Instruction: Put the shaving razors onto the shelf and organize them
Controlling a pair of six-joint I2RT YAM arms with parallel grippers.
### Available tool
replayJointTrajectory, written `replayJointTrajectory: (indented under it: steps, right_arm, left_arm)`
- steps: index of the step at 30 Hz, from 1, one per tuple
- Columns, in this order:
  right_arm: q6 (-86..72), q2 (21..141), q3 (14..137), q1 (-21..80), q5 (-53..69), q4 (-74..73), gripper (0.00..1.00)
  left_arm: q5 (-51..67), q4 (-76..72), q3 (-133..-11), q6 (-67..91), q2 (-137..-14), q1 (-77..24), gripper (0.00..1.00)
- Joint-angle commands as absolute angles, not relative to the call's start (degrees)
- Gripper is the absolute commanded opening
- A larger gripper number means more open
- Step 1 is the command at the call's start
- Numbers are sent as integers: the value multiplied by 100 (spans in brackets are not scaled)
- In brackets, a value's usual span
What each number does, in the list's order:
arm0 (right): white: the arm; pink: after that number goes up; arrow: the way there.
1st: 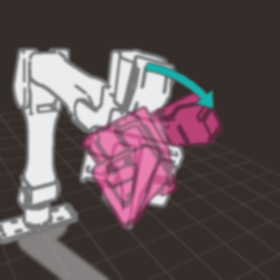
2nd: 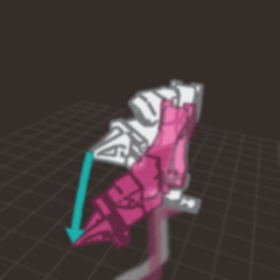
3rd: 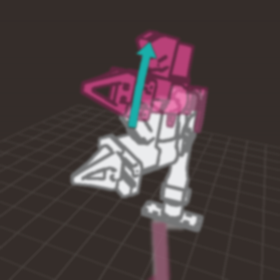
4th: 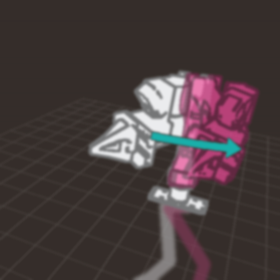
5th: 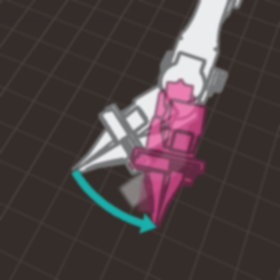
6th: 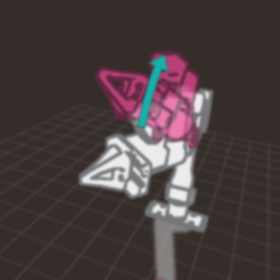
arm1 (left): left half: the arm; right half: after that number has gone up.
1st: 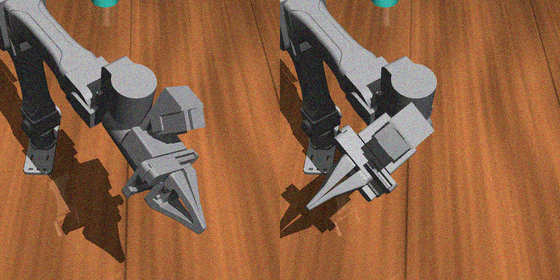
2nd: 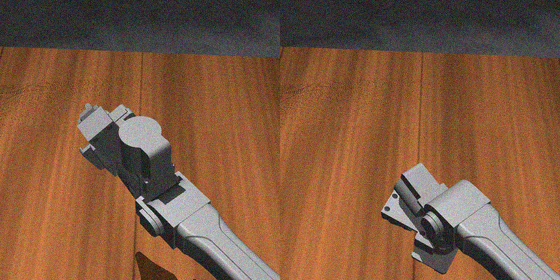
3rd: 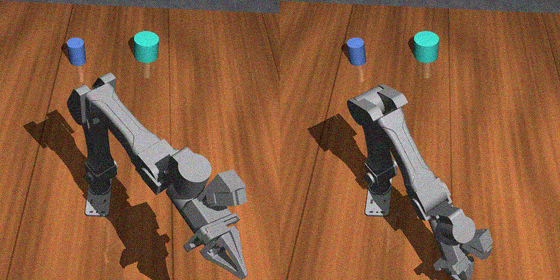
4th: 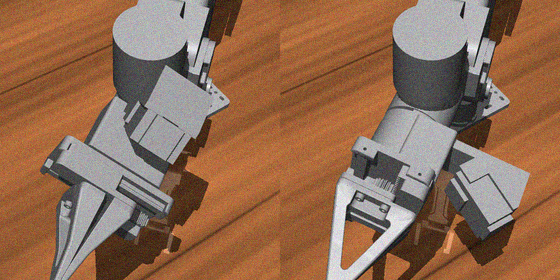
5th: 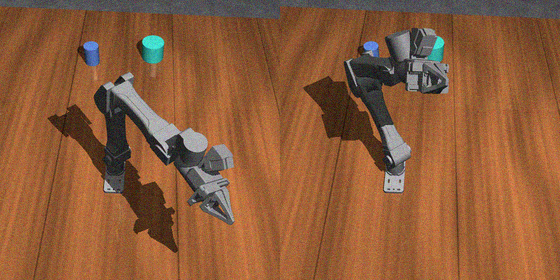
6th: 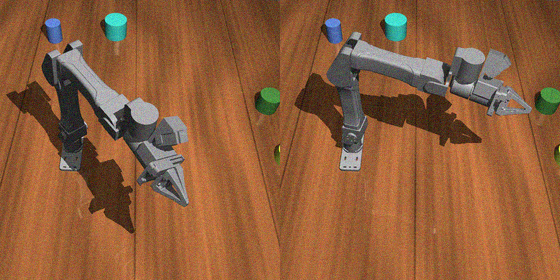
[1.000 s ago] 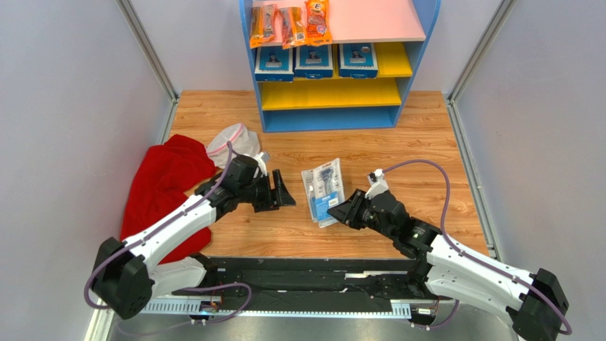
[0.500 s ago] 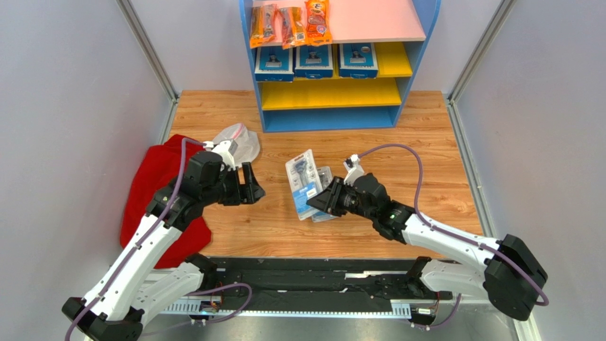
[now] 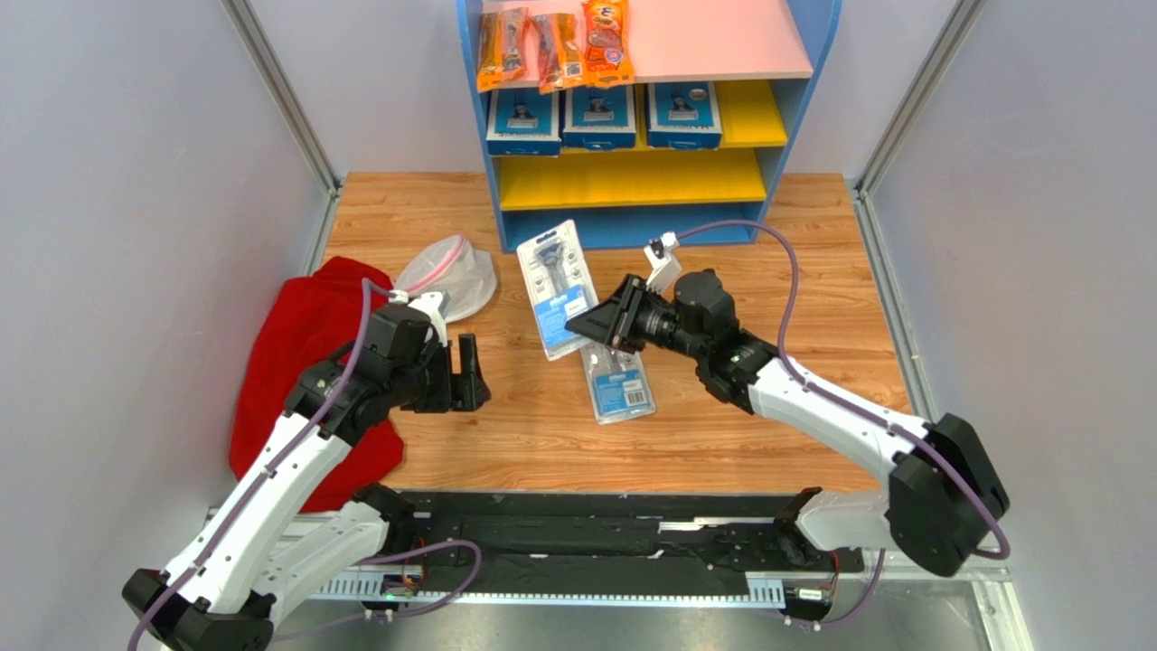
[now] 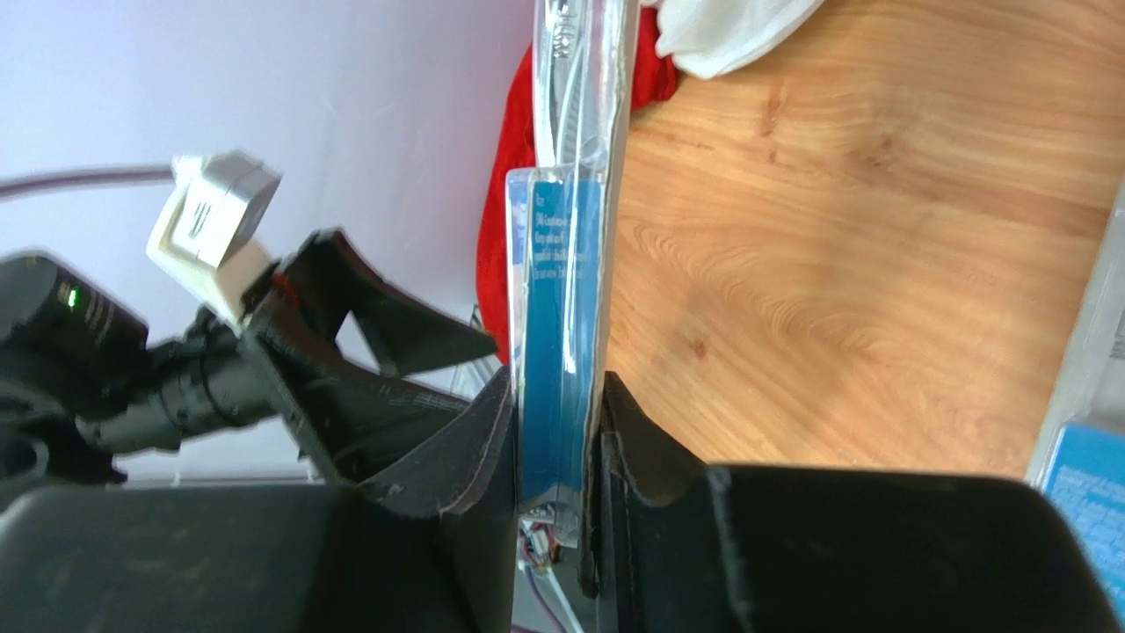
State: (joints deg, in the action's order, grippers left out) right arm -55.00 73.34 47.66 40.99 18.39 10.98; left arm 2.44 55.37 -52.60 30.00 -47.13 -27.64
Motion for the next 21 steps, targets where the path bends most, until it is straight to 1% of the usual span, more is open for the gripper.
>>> replayJointTrajectory:
  steps: [1,7,17,21]
  right_arm:
    - [-6152,7918,4737,3648,2609,2460,0]
    - [-6617,8682,5036,3367,2987,3365,0]
    - [-7821,10184,5361,2971,3322,5701,0]
    - [-8156,10791,5729,2874,3428,6248,0]
  left_arm:
    - [140,5590,-5511,2751,-4588,-2725,82]
    - [150,5362,-5546,2585,-4518,-2707,82]
    - [299,5028,-5370,2461,-4658,-2681,82]
    - [343,4966,-5326,2452,-4632,-2681,82]
